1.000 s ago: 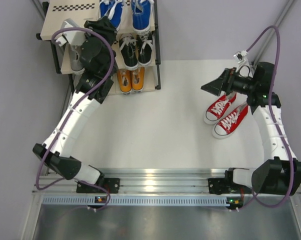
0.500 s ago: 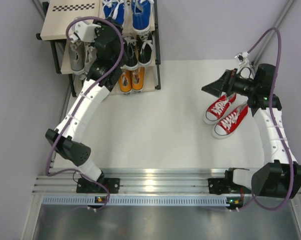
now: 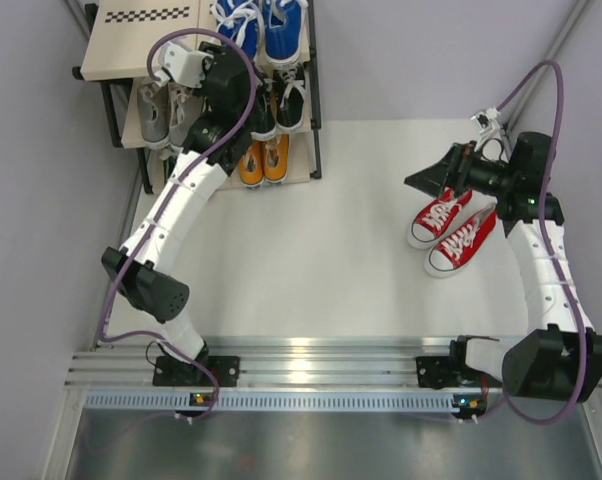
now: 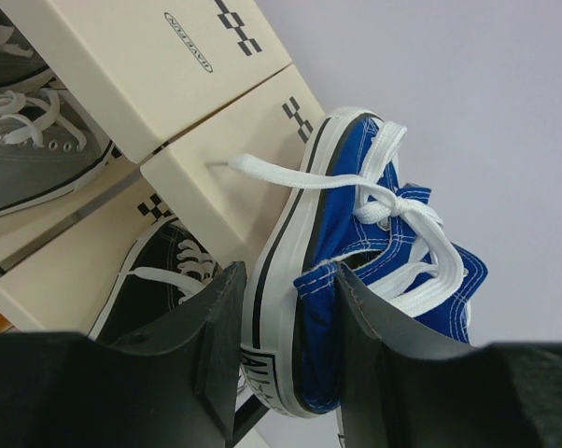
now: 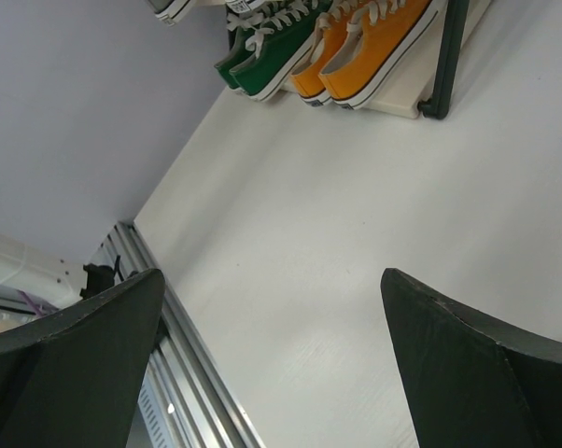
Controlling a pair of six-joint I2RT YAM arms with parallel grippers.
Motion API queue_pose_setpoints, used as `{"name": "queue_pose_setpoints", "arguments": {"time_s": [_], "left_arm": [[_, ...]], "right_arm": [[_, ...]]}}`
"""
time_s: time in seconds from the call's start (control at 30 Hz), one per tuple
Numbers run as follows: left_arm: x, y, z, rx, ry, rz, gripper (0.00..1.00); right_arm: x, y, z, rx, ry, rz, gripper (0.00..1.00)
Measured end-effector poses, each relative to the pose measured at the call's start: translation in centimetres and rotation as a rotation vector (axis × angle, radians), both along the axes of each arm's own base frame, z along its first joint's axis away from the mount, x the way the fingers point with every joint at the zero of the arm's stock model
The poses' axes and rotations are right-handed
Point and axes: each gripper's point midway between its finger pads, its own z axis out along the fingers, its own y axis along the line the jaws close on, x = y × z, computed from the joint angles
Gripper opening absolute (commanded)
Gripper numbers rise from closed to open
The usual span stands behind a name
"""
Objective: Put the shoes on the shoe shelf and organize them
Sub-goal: Place the shoe at the shoe shelf.
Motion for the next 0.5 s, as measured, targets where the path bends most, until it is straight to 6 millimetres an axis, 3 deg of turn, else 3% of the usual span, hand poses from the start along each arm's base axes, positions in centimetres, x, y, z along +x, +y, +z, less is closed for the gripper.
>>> {"name": "queue_pose_setpoints", "arguments": {"time_s": [0.07, 0.1, 0.2, 0.5], "left_arm": [[0.09, -0.01, -0.31, -0.002, 0.009, 0.003, 0.01], [0.16, -0.04, -0.43, -0.005, 0.010, 0.005, 0.11], [0.36, -0.17, -0.73, -0.016, 0.011, 0.004, 0.26], [0.89, -0.79, -0.91, -0.072, -0.006, -0.032, 0.55]], "right_arm": [[0.00, -0.06, 0.03, 0.000, -0.001, -0.002, 0.99], [0.00, -0.07, 0.05, 0.000, -0.002, -0.002, 1.00], [-0.02, -0.06, 0.02, 0.000, -0.003, -0.002, 1.00], [-0.13, -0.31, -0.12, 0.000, 0.000, -0.010, 0.99]]}}
